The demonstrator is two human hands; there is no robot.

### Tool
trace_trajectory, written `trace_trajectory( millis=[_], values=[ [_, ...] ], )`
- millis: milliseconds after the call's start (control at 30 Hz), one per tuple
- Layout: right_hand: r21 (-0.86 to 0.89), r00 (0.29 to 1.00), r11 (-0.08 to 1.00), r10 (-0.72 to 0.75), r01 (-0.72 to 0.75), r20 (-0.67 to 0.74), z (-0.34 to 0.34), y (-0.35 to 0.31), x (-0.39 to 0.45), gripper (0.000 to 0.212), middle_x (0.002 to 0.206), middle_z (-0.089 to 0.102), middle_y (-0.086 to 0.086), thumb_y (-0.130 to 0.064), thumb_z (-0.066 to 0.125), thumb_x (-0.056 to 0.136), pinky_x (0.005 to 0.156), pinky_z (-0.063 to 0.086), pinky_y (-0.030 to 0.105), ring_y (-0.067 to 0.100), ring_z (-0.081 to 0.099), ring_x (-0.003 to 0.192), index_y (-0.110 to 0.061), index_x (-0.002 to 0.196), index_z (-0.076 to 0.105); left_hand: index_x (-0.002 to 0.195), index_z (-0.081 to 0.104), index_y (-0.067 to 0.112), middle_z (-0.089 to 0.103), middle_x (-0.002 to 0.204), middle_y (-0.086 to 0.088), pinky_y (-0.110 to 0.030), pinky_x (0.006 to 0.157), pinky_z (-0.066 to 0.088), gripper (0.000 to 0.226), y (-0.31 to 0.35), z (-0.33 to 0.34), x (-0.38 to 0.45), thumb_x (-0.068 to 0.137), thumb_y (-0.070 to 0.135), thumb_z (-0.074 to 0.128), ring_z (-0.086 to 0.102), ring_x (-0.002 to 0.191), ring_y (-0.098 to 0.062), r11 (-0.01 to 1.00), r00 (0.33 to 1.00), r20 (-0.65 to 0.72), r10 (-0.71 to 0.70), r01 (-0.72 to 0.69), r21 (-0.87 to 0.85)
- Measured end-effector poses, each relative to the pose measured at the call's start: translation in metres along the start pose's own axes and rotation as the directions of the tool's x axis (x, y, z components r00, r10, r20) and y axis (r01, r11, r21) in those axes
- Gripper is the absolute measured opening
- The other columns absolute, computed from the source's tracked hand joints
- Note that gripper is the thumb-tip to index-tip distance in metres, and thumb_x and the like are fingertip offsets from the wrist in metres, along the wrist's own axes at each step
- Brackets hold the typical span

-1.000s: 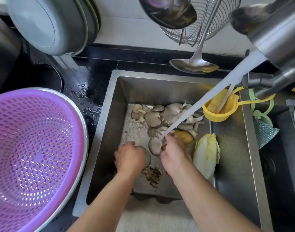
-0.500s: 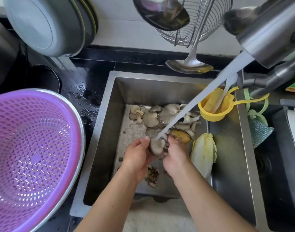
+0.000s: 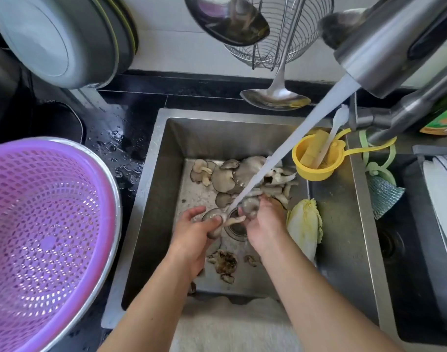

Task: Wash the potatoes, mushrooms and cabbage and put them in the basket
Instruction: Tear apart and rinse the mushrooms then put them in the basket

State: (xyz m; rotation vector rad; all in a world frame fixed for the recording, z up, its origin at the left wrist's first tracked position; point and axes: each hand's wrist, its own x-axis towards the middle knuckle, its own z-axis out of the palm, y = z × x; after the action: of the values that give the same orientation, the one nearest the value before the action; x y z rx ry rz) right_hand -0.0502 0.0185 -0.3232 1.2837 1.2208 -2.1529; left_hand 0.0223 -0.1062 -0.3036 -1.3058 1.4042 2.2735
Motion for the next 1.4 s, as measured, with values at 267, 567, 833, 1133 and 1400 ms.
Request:
trace_trajectory(
  millis=[267,567,833,1133,1400],
  values=[
    [-0.161,0.998,0.987,-0.012,0.023,0.067,-0.027,-0.004,-0.024,0.02,0.119,0.07,0.016,-0.016,0.047,0.108,0.071,0.059,0.039,0.032,0.069,0.101,-0.011,0.116,0.065,0.121,0.056,0.004,0.073,0.09,-0.018,-0.04,0.078,0.063,0.023,-0.007,0.021,0.024,0.099,0.003,0.064,0.072,0.077,-0.023,0.913,0.984,0.159,-0.076,0.133,-0.385],
    [-0.475,1.0,0.88,0.006,0.005,0.023,-0.046,-0.004,-0.034,0.024,0.061,0.054,0.005,-0.027,0.051,0.096,0.057,0.047,0.031,0.02,0.047,0.056,-0.012,0.081,0.061,0.093,0.06,0.016,0.048,0.062,0.003,-0.025,0.051,0.033,0.03,-0.009,0.033,0.021,0.107,0.041,0.052,0.039,0.052,-0.011,0.932,0.98,0.103,-0.171,0.127,0.341],
    [-0.561,0.986,0.82,-0.019,0.11,0.166,-0.047,-0.002,-0.04,0.022,0.068,0.062,0.001,-0.02,0.054,0.1,0.055,0.045,0.029,0.014,0.056,0.057,-0.016,0.081,0.065,0.109,0.063,0.013,0.048,0.067,0.004,-0.022,0.047,0.029,0.021,-0.002,0.016,0.014,0.109,0.031,0.053,0.033,0.049,-0.008,0.98,0.931,0.309,-0.192,0.165,0.113],
    [-0.336,0.962,0.941,0.124,-0.037,0.243,-0.035,-0.008,-0.047,0.015,0.096,0.079,0.009,-0.017,0.055,0.103,0.061,0.045,0.027,0.006,0.057,0.045,-0.013,0.101,0.069,0.137,0.055,0.013,0.071,0.083,-0.007,-0.028,0.057,0.048,0.03,-0.006,0.008,0.019,0.108,0.012,0.046,0.058,0.062,-0.014,0.972,0.96,0.214,-0.181,0.208,-0.109],
    [-0.039,0.929,0.957,0.289,-0.288,0.232,-0.005,-0.001,-0.042,0.008,0.067,0.054,0.005,-0.013,0.059,0.1,0.051,0.046,0.021,0.008,0.03,0.038,-0.005,0.099,0.061,0.112,0.075,0.017,0.064,0.084,-0.008,-0.032,0.063,0.047,0.037,0.011,-0.022,0.006,0.103,-0.002,0.043,0.056,0.064,-0.016,0.991,1.0,0.016,0.017,-0.019,0.13]
  ],
)
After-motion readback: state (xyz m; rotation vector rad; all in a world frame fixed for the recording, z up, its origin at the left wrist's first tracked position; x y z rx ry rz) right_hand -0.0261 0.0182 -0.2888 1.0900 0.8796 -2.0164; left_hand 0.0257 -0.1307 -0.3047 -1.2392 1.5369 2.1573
